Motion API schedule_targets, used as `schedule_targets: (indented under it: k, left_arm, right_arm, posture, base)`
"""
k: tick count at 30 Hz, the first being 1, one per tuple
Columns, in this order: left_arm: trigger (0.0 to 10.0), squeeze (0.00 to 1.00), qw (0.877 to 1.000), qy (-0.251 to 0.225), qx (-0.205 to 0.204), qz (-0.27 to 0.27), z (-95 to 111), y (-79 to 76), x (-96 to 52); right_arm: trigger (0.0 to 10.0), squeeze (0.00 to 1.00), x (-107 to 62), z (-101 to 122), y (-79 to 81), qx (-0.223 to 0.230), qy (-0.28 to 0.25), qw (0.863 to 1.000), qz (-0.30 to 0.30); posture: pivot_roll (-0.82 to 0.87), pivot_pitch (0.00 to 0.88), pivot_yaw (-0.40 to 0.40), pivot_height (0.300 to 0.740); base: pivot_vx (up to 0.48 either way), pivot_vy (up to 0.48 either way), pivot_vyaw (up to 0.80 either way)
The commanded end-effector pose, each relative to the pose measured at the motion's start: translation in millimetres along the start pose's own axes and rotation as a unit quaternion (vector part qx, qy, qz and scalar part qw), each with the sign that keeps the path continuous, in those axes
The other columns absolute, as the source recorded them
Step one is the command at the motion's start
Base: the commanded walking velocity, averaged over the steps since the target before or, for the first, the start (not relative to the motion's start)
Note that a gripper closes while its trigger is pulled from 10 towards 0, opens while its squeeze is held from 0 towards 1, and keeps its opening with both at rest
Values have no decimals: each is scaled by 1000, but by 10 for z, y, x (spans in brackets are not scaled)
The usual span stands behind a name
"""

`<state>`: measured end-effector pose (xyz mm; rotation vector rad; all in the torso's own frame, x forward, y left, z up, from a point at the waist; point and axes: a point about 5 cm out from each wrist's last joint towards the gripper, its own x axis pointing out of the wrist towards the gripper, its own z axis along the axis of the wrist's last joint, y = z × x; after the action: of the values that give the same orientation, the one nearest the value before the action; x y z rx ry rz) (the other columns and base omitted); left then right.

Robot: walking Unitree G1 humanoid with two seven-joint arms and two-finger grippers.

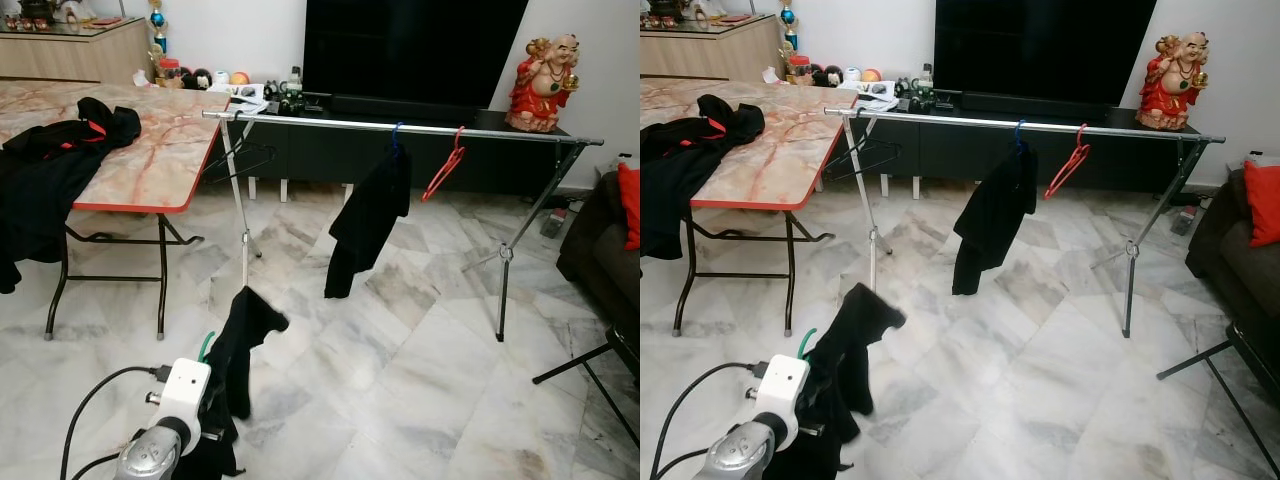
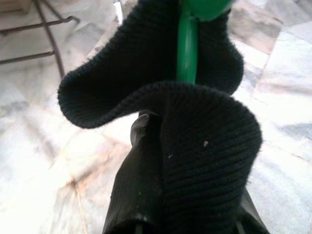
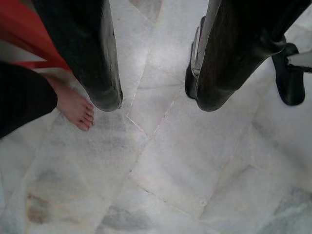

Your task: Hang hanger

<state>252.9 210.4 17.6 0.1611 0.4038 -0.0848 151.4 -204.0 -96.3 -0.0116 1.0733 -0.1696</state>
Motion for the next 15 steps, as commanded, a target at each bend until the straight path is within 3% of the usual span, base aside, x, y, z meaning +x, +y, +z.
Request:
schedule_targets:
  k: [1,6,11,15]
  left_arm:
    - [10000,0,999,-38,-2,9,78,49,-57]
    - [10000,0,999,-41,11,18,-7,116,-166]
    - [10000,0,999,-38,16,12,-14,83,-155]
    - [10000,0,999,-42,27,-6,31,-20,-98]
  right_arm:
    - [10000,0,5,42,18,-11,-5,1000,0]
    - [10000,0,9,85,-10,-9,-9,1000,0]
    - [10000,0,10,98,-62,4,-10,1000,-11]
    - [10000,0,7,71,-41,3,-8,1000,-10]
  posture:
    - [155,0,-92,740]
    - [173,0,-105,740]
    - [174,0,-101,740]
    - [164,0,-91,740]
  base:
    - [0,0,0]
    - [0,0,0]
    - [0,0,0]
    - [0,359,0]
